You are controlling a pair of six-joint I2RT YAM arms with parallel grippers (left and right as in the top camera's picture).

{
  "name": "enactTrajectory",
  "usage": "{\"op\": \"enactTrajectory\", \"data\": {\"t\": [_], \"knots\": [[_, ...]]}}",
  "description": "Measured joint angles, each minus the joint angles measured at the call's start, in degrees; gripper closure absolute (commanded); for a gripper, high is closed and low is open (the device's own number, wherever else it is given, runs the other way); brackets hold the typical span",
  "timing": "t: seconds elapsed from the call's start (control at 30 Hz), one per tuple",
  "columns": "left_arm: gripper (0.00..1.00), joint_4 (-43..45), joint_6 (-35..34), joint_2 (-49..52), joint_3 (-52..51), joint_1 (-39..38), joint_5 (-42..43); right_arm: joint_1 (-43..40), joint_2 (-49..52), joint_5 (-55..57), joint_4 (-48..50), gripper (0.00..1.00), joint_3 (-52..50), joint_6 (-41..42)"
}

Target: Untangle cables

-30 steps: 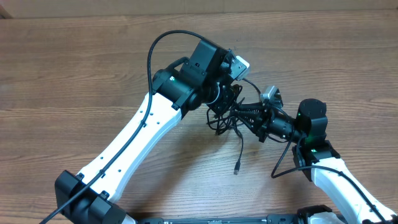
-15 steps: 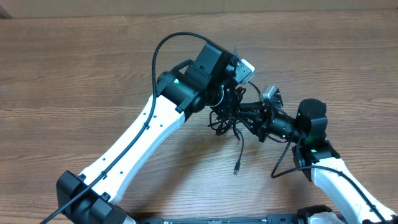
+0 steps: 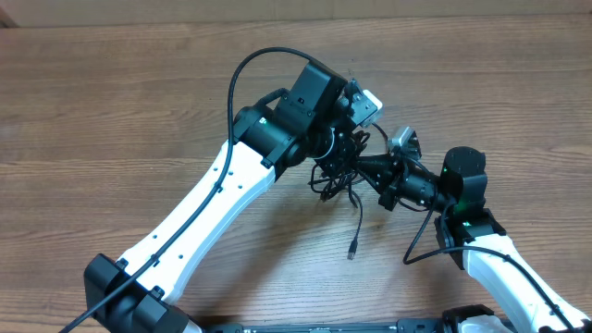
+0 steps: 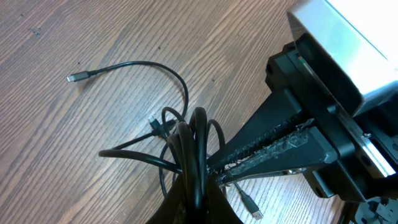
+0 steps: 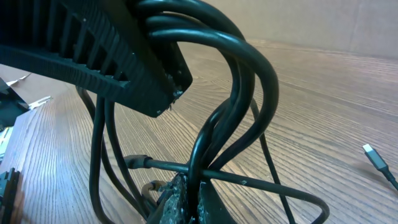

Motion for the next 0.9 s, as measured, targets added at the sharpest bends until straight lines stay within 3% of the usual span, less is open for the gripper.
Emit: {"op": "enactTrajectory", "data": {"t": [0.4,0.63,0.9], "knots": [[0.96,-0.33,-0.46,0.0,0.0,0.0,-2.58,0.0,0.11,-2.25,4.9,0.96,-0.02,2.47],[0.96,-1.2,-7.82,-0.02,0.0,0.87,-12.28,-0.26,0.22,-7.89,14.93,0.96,-0.02,6.84],[0.96,-3.32,-16.31,-0.02,0.0,7.72,-14.69,-0.26,0.22,-10.47,15.72,0.96,-0.02,8.79]]}}
